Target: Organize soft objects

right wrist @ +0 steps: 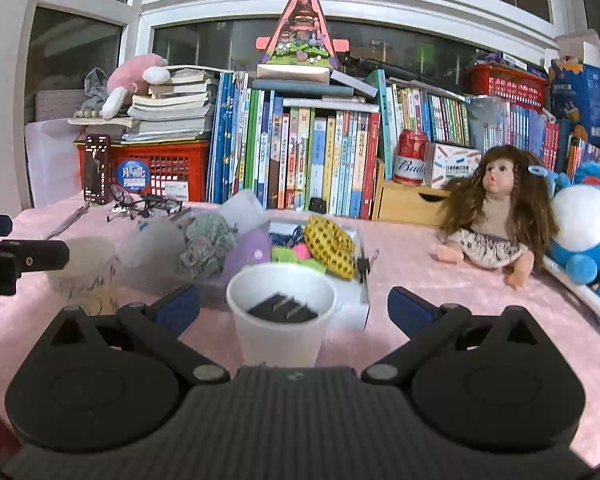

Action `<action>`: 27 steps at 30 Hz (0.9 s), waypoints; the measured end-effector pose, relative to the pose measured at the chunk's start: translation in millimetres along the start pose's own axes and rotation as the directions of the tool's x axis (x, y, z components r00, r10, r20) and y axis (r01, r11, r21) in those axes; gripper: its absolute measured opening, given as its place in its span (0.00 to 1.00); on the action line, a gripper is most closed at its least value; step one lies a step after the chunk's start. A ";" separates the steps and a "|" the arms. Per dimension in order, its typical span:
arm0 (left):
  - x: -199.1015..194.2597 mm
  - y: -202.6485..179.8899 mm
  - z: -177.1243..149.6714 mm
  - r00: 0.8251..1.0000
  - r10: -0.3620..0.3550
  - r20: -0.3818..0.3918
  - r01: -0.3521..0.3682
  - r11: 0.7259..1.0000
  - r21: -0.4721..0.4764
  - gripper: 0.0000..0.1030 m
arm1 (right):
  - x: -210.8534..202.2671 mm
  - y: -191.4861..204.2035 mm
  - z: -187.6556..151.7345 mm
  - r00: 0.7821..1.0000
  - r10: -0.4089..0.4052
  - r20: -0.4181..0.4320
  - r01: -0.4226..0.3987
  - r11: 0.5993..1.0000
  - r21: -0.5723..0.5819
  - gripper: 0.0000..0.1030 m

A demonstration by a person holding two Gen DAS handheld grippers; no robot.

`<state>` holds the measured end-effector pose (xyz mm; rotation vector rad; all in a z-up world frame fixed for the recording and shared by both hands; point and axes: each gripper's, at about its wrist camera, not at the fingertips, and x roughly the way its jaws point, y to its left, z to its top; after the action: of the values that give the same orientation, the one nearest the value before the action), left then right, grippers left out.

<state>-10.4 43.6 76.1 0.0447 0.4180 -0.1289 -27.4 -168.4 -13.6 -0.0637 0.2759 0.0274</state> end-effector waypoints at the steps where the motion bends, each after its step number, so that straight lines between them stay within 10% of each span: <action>1: -1.4 0.6 -3.9 1.000 0.007 -0.005 -0.008 1.000 -0.005 0.95 | -1.2 0.1 -2.9 1.000 -0.002 -0.002 0.002 1.000 0.006 1.00; 27: 48.5 -8.3 -67.1 0.959 0.051 -0.279 -0.073 0.995 -0.069 0.95 | 19.3 11.2 -57.0 0.983 -0.055 -0.176 0.057 0.998 0.006 1.00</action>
<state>5.5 34.5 -5.0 -0.0019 0.7004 -0.0433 -24.7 -160.7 -74.2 -0.0627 0.4507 -0.0360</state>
